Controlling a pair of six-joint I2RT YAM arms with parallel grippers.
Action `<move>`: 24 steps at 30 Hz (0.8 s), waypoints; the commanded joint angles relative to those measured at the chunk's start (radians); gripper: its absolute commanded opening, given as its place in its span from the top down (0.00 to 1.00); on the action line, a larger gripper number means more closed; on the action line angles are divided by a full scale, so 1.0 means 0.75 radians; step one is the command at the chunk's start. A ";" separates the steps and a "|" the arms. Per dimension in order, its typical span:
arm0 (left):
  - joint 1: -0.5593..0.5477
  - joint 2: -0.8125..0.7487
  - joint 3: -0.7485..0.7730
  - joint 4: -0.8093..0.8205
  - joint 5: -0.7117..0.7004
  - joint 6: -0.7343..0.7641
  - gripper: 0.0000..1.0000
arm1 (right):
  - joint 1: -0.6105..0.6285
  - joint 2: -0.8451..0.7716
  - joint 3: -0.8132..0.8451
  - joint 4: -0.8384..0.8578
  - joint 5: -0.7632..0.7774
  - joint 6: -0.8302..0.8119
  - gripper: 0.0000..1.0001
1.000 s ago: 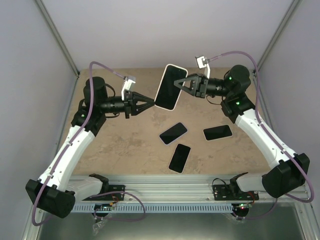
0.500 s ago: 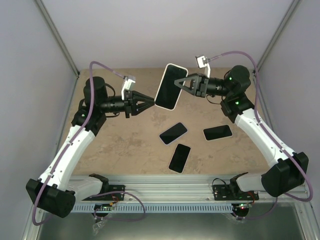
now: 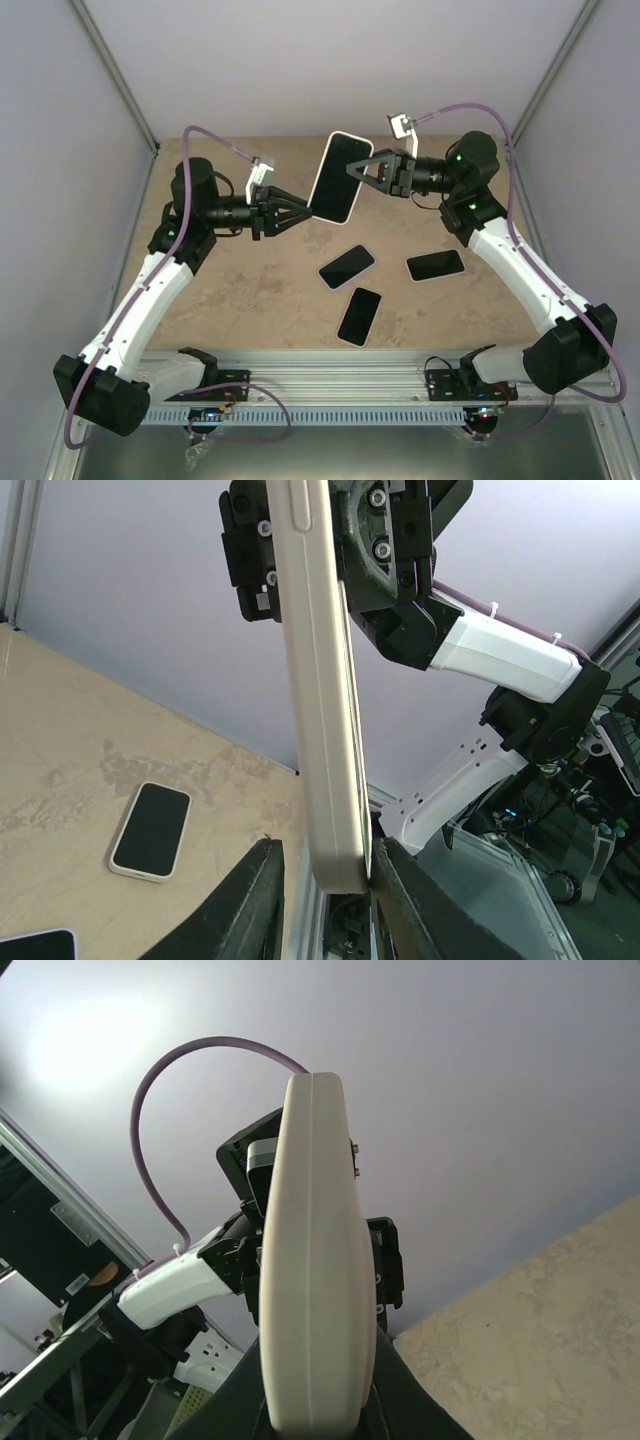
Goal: Take the phone out of the phone case
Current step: Remove the phone case from the phone.
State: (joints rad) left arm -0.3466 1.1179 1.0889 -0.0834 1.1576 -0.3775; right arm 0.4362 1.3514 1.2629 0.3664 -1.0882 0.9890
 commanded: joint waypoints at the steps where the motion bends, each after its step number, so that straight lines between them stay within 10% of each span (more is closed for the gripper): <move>1: -0.003 -0.002 -0.016 0.017 -0.035 -0.001 0.76 | 0.005 -0.038 0.010 0.120 -0.019 0.040 0.99; 24: 0.036 -0.016 -0.051 0.046 -0.026 -0.030 0.67 | 0.001 -0.064 -0.012 0.180 -0.040 0.089 0.99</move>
State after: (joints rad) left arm -0.3374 1.1126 1.0718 -0.0441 1.1584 -0.3992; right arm 0.4351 1.3510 1.2488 0.4202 -1.0954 1.0248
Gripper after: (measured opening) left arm 0.322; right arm 0.119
